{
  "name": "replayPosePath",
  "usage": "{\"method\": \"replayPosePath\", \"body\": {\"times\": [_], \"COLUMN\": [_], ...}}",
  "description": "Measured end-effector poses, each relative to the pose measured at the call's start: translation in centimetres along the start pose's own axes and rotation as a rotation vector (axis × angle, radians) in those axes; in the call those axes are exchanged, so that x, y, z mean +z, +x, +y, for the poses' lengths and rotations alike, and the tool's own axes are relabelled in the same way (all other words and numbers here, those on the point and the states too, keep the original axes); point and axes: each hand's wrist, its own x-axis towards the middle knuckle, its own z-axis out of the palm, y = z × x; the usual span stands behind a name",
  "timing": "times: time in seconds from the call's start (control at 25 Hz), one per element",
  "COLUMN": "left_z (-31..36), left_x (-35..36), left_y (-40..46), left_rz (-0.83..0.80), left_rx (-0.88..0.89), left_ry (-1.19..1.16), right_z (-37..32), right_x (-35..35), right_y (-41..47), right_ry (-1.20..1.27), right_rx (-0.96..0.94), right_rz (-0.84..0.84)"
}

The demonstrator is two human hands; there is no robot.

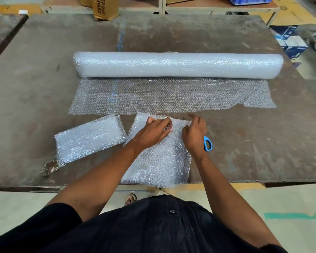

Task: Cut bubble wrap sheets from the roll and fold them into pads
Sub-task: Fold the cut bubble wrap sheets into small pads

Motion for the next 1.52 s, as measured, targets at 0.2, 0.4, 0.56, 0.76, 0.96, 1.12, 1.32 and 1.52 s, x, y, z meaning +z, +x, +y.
{"method": "replayPosePath", "body": {"times": [0.2, 0.4, 0.56, 0.76, 0.96, 1.12, 1.32, 1.52], "left_z": [0.9, -0.3, -3.2, -4.4, -4.7, -4.0, -4.4, -3.4], "left_x": [0.5, 0.8, -0.7, -1.5, -1.8, -1.9, -1.1, -0.4], "left_y": [0.6, 1.1, 0.7, 0.3, -2.4, -5.5, -10.6, -13.7], "left_rz": [0.013, -0.048, -0.146, 0.027, 0.172, 0.229, 0.111, 0.042], "left_rx": [-0.098, -0.193, -0.161, -0.199, -0.159, -0.138, 0.006, -0.006], "left_ry": [-0.041, -0.117, 0.122, 0.368, 0.288, 0.174, 0.107, 0.023], "right_z": [-1.4, -1.6, -1.0, -0.8, -1.2, -1.1, 0.9, 0.9], "right_x": [-2.1, -0.3, -0.1, -1.2, -3.7, -5.9, -6.0, -6.0], "right_y": [-1.1, -0.7, 0.3, 0.7, 0.4, -0.8, -3.7, -6.9], "right_ry": [0.261, 0.136, 0.312, 0.382, 0.332, 0.425, 0.473, 0.473], "right_rx": [-0.201, -0.102, 0.121, 0.168, 0.059, 0.018, -0.006, -0.037], "right_rz": [-0.494, -0.379, -0.323, -0.449, -0.453, -0.481, -0.505, -0.474]}}
